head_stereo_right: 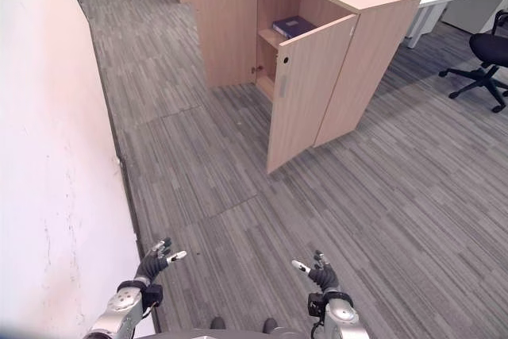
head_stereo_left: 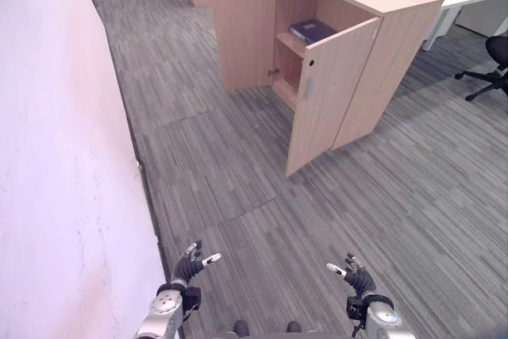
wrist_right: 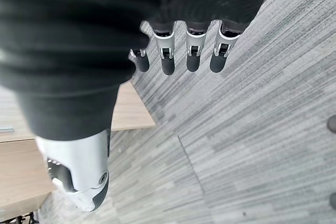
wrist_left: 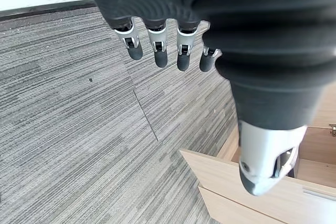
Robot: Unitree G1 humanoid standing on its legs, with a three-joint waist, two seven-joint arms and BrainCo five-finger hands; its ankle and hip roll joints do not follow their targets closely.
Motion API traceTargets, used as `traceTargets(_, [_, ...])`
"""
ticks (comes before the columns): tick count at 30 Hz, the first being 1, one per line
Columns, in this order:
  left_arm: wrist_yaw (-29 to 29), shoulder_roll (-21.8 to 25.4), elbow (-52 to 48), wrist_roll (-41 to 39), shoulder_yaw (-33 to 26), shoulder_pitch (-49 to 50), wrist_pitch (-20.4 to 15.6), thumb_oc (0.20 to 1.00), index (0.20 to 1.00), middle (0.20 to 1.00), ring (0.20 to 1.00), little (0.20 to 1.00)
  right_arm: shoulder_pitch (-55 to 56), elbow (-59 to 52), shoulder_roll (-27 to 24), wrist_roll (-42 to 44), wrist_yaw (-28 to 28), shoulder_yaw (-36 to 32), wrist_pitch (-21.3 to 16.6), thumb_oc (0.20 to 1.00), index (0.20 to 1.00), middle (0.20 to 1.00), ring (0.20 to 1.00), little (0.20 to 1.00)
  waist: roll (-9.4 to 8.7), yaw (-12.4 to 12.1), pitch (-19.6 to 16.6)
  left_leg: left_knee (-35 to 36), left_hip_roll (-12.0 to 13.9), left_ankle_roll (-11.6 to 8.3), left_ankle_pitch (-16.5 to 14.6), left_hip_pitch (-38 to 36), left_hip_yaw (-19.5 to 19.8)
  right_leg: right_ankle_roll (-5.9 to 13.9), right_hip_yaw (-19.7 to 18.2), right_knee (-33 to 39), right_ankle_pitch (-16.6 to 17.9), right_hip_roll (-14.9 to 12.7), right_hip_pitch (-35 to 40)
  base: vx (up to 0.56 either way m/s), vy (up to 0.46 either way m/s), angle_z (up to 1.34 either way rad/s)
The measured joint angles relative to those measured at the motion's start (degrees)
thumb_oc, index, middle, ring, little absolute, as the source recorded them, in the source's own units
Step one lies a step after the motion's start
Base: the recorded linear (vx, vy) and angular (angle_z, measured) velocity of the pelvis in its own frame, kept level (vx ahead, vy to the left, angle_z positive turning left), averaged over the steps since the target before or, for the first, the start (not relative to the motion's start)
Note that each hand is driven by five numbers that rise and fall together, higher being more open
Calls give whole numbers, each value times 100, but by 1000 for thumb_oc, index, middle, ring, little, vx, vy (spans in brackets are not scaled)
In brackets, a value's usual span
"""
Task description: Put the empty folder in the office cabinet
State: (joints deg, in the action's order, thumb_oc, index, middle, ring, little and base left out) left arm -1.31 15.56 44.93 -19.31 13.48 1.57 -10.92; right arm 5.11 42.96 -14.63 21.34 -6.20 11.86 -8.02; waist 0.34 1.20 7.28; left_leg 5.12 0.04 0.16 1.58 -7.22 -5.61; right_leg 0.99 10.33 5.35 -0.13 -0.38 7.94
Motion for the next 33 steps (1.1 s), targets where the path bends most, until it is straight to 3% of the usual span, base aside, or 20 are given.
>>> traceTargets(33, [-39, -1, -17, -10, -2, 2, 83, 1000, 1000, 1000, 1000, 1000, -108, -17, -2, 6, -28, -7, -5, 1000, 1000, 1000, 1000, 1000, -14, 9, -14, -2, 0, -3, 5, -3, 88, -5, 79, 0, 2, 3, 35, 0, -4, 0])
